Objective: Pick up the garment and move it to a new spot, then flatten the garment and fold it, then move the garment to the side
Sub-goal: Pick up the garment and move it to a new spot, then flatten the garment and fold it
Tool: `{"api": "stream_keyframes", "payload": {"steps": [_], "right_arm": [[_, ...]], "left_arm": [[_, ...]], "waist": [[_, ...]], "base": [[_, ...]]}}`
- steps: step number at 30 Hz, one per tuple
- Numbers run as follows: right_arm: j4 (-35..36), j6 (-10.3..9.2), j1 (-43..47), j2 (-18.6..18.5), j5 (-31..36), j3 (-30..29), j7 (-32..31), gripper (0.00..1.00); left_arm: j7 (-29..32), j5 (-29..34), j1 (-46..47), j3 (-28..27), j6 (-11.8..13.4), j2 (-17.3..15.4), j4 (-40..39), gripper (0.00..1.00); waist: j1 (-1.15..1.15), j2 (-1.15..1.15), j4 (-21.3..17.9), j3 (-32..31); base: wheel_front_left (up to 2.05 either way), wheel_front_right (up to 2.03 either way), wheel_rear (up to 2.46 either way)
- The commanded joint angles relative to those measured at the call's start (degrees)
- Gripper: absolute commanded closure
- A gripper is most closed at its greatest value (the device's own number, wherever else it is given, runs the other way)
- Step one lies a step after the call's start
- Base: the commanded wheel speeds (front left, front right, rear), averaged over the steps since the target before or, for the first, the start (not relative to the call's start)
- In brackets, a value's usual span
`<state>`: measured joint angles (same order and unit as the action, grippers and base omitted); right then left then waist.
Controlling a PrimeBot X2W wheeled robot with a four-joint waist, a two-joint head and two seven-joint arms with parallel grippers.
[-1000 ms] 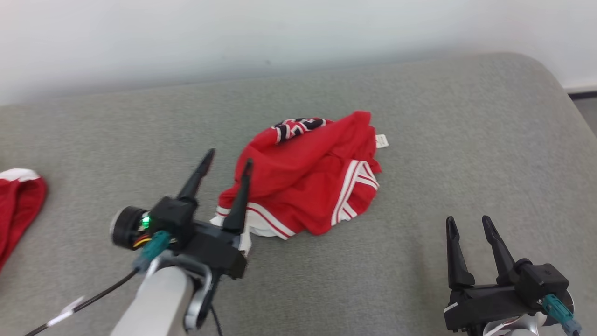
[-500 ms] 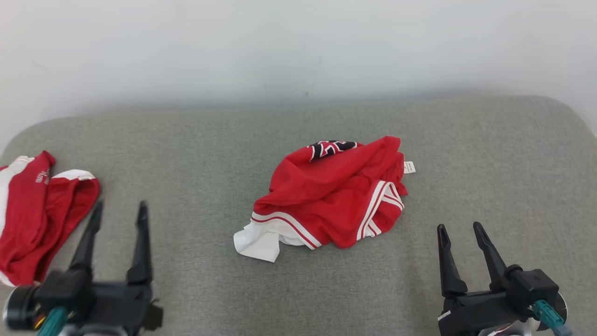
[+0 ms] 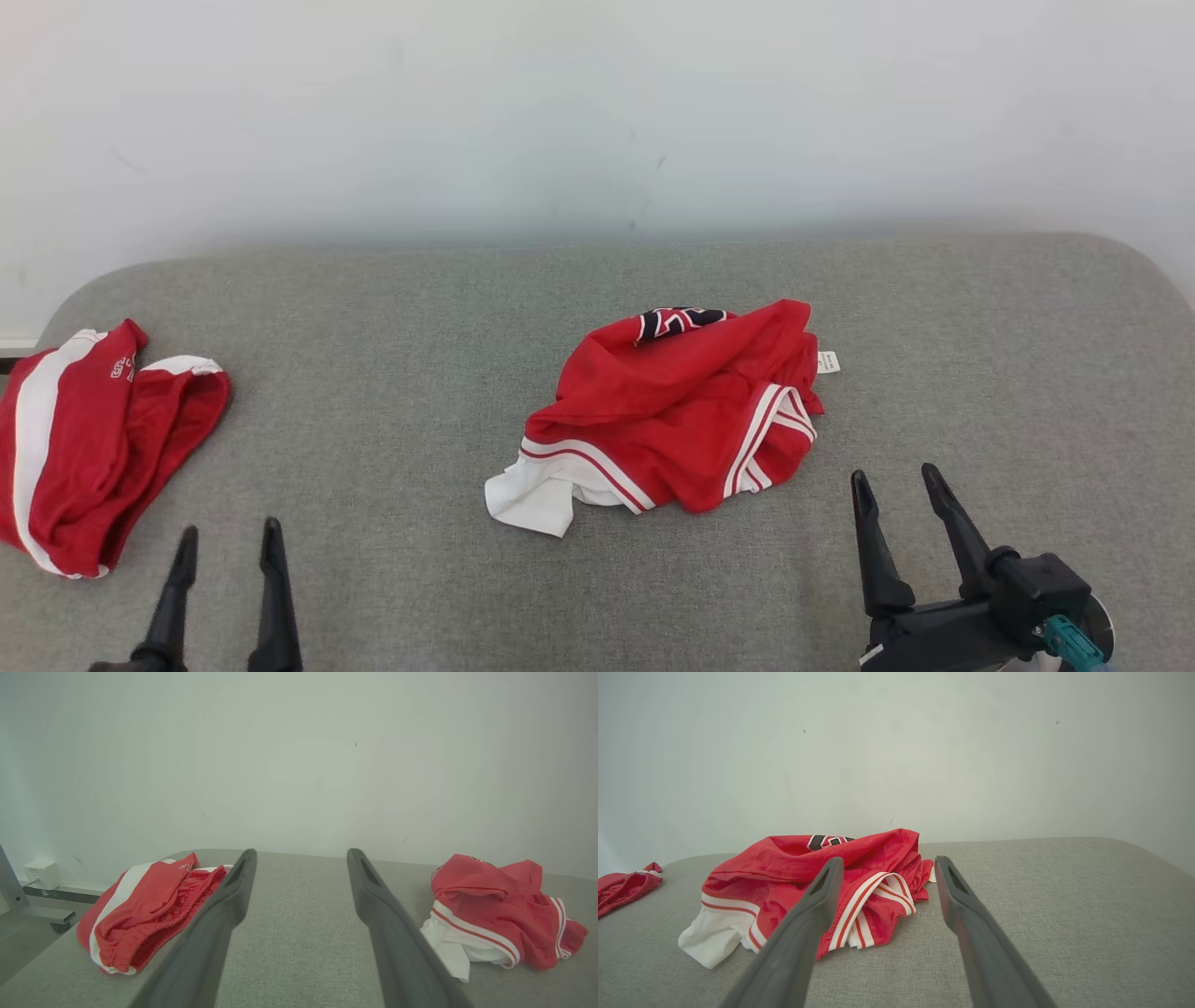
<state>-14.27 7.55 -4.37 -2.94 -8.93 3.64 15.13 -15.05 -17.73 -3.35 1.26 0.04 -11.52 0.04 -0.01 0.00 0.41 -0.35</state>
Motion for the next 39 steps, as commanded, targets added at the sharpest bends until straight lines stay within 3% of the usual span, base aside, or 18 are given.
{"api": "stream_keyframes", "payload": {"steps": [1, 8, 17, 39], "right_arm": [[-0.24, -0.12, 0.83, -0.22, 0.09, 0.21, 0.03, 0.00], [-0.91, -0.12, 0.84, -0.59, -0.61, 1.29, 0.03, 0.00], [-1.02, -0.12, 1.16, -0.64, -0.66, 1.29, 0.03, 0.00], [-1.30, -0.12, 1.32, -0.34, -0.69, 1.00, 0.03, 0.00]], "left_arm": [[-0.19, 0.44, -0.86, -0.16, -0.59, 0.63, 0.60, 0.00], [-0.20, 3.83, -1.43, -2.41, -3.74, 4.27, 3.00, 0.00], [-0.20, 6.82, -1.77, -4.56, -6.46, 5.77, 3.32, 0.00], [-0.20, 8.01, -1.73, -4.90, -7.48, 6.07, 3.81, 0.00]], "waist": [[0.01, 0.00, -0.15, -0.12], [0.01, 0.00, -0.85, -0.14], [0.01, 0.00, -1.11, 0.12], [0.01, 0.00, -1.10, 0.08]], "base": [[0.00, 0.00, 0.00], [0.00, 0.00, 0.00], [0.00, 0.00, 0.00], [0.00, 0.00, 0.00]]}}
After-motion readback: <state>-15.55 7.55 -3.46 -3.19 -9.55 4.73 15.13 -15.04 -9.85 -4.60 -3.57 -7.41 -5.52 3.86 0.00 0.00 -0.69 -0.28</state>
